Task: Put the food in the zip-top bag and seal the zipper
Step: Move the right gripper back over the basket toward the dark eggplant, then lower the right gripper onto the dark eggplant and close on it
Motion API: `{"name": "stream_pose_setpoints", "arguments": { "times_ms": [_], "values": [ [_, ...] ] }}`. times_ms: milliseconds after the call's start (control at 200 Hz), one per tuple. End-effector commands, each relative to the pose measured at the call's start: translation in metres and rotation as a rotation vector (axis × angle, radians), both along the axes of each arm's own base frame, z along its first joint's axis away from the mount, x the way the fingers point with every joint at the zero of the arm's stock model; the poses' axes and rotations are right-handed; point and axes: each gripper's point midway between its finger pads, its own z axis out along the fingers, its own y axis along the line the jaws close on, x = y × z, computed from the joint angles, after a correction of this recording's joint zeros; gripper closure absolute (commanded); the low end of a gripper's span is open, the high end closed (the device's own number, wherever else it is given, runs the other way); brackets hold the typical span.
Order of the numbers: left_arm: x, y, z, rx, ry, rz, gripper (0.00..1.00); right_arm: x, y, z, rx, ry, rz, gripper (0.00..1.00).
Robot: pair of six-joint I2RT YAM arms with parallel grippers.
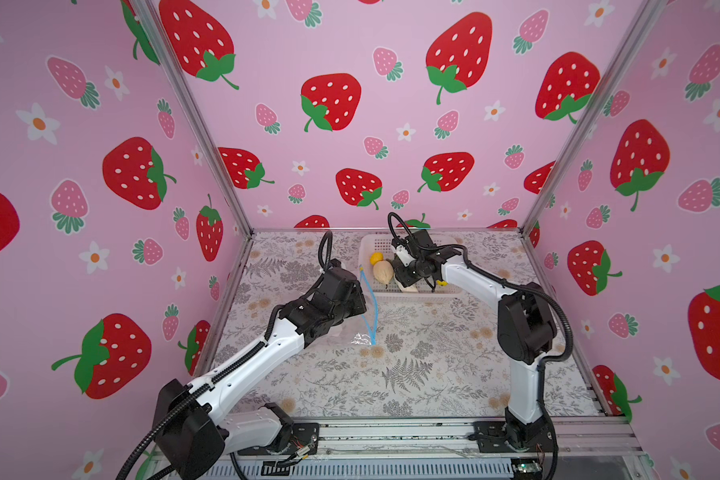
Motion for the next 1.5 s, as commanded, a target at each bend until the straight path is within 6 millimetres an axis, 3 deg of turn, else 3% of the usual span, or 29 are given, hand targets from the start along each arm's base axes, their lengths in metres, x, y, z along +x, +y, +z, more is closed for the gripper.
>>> {"name": "stream_pose_setpoints", "arguments": {
  "times_ms": [0,355,490,615,915,1495],
  "values": [
    [0.006,-0.003,0.013,-0.016,-0.028,-0.002,1.0,0.006,-0.013,-0.005,-0.087,0.003,-0.002,0.41],
    [0.006,-0.004,0.012,-0.021,-0.023,-0.009,1.0,0.034,0.008,0.034,-0.116,-0.296,0.243,0.42],
    [0.006,-0.005,0.011,-0.025,-0.019,-0.008,1.0,0.053,0.015,0.043,-0.152,-0.404,0.288,0.43],
    [0.005,-0.004,0.009,-0.023,-0.013,-0.007,1.0,0.066,0.019,0.033,-0.201,-0.395,0.304,0.44],
    [0.006,-0.003,0.01,-0.015,-0.019,-0.002,1.0,0.068,0.029,0.017,-0.183,-0.366,0.328,0.44],
    [0.005,0.001,0.007,-0.012,-0.013,0.008,1.0,0.073,0.019,-0.011,-0.245,-0.326,0.301,0.45]
  ]
}}
